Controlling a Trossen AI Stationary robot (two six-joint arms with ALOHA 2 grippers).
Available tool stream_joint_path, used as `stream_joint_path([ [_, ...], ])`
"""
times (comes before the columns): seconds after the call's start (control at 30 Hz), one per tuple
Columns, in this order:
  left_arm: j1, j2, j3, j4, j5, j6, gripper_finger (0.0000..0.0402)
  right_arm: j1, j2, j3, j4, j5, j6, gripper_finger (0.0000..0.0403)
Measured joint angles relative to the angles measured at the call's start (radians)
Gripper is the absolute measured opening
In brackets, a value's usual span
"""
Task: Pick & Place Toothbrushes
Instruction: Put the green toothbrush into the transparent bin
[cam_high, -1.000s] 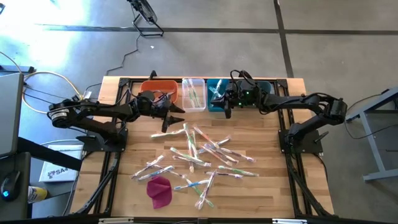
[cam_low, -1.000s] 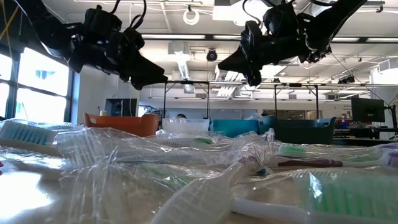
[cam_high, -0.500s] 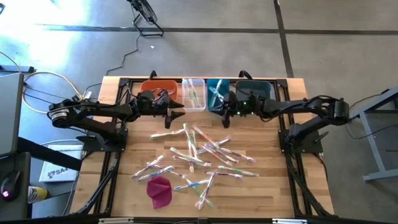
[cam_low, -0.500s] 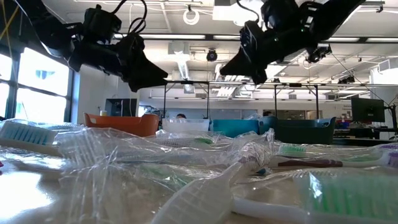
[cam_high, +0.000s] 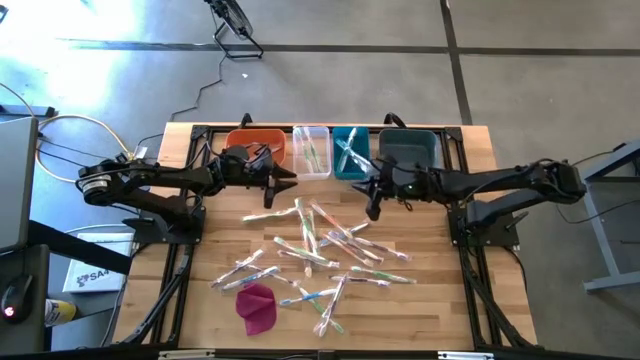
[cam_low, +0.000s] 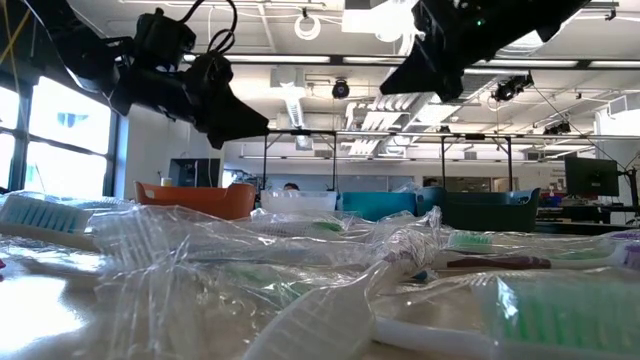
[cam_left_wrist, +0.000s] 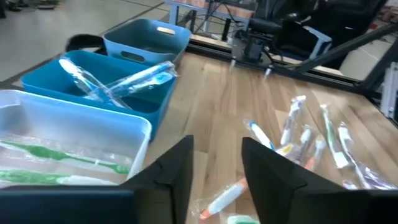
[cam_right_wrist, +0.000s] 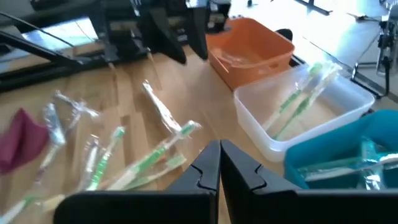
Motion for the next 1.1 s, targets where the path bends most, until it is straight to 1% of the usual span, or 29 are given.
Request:
stream_joint_path([
  [0.17,0.0,0.0,0.0,-0.002,0.016,0.0,0.0084,0.049,-0.007,0.0,-0.014,0.025,0.002,0.0004],
  [0.33,0.0,0.0,0.0,-0.007,0.017,-0.001,0.0063,0.077,-0.004,0.0,-0.017,0.025,0.003,0.0004],
  [0.63,0.0,0.0,0.0,-0.063,0.018,-0.014,0.006,0.077,-0.004,0.0,-0.014,0.025,0.003,0.0004],
  [0.7,0.0,-0.002,0.0,-0.074,0.019,-0.038,0.006,0.077,-0.004,0.0,-0.015,0.025,0.003,0.0004],
  [0.77,0.0,-0.016,0.0,-0.095,0.033,-0.061,0.006,0.077,-0.004,0.0,-0.014,0.025,0.002,0.0004],
  [0.93,0.0,-0.065,0.001,-0.115,0.098,-0.062,0.006,0.077,-0.004,0.0,-0.014,0.025,0.0,0.0004],
  [1.1,0.0,-0.125,0.001,-0.149,0.097,-0.061,0.006,0.077,-0.004,0.0,-0.014,0.025,0.0,0.0004],
])
